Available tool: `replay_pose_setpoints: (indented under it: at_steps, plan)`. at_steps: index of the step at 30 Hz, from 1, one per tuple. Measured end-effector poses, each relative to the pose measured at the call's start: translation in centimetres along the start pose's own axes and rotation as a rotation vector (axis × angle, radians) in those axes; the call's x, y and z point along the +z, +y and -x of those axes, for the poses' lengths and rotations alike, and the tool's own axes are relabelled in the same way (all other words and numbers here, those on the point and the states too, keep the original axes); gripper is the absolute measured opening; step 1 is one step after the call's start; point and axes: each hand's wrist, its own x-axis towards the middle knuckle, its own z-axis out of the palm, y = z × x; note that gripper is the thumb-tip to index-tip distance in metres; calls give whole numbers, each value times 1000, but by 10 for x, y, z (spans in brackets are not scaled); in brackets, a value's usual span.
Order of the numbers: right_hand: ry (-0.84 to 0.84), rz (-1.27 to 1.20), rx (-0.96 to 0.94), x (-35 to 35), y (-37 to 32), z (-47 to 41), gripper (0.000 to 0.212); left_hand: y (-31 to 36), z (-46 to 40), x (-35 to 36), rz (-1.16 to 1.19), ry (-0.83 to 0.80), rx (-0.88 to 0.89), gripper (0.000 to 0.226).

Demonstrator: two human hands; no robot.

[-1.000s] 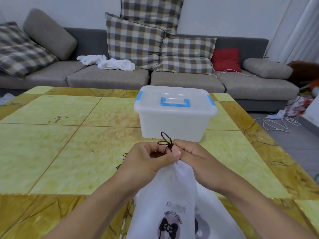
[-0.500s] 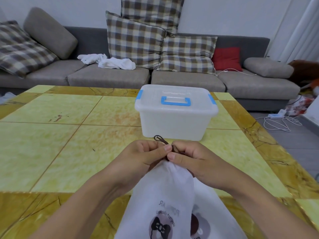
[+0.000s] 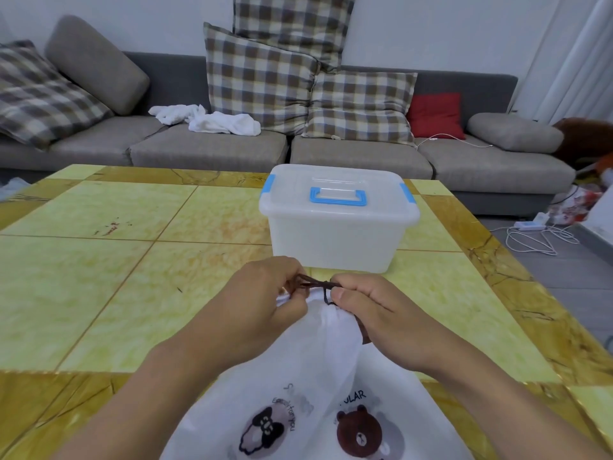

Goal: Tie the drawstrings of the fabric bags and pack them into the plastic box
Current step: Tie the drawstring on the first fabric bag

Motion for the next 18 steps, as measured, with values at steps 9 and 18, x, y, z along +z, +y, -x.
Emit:
replay_pose_setpoints:
  at_steps: [9, 18]
  plan:
    - [8, -60, 20, -5, 1, 1, 41, 7, 4, -3, 246, 422, -133, 14]
    - [27, -64, -16, 0, -2, 0, 46, 30, 5, 16, 23, 476, 251, 7]
